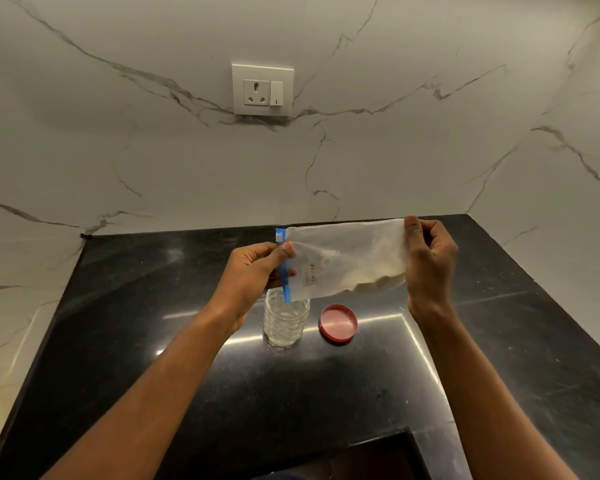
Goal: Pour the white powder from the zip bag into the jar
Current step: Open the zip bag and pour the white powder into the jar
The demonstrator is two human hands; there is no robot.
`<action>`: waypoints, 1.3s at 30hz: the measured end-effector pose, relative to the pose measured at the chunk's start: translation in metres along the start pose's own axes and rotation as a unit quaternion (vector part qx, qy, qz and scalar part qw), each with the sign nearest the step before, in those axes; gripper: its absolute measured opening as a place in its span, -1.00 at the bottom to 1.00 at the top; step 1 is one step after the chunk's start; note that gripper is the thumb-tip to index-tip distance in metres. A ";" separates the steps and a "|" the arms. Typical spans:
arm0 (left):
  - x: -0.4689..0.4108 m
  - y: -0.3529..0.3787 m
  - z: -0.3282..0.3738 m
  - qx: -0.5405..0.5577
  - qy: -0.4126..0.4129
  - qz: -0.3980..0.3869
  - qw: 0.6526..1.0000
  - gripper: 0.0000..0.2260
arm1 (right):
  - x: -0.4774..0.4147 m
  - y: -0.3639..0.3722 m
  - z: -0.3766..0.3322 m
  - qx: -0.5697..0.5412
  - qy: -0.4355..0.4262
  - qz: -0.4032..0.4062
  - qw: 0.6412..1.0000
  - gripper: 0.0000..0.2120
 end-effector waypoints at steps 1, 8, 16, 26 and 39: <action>0.000 -0.001 -0.002 0.003 -0.002 0.002 1.000 -0.84 | 0.000 0.001 -0.001 0.008 -0.014 -0.006 1.000 -0.80; -0.007 -0.005 -0.011 0.021 -0.009 0.014 1.000 -0.82 | 0.003 0.010 -0.018 0.085 -0.135 -0.034 0.987 -0.84; -0.011 -0.006 -0.017 0.044 -0.004 0.009 0.999 -0.80 | 0.002 0.011 -0.022 0.131 -0.200 -0.045 0.970 -0.84; -0.017 -0.006 -0.022 0.022 0.014 0.025 0.999 -0.85 | 0.007 0.016 -0.031 0.160 -0.284 -0.054 0.944 -0.72; -0.027 -0.011 -0.026 0.012 0.047 0.048 0.998 -0.85 | 0.024 0.023 -0.042 0.175 -0.345 -0.099 0.917 -0.75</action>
Point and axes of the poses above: each hand's wrist, its own x-axis away from the middle knuckle, its own y-axis out of the palm, z = x × y, the point moved 3 cm from there along -x, towards the middle knuckle, and after that the axes turned 8 degrees about -x, right-handed, at the moved point
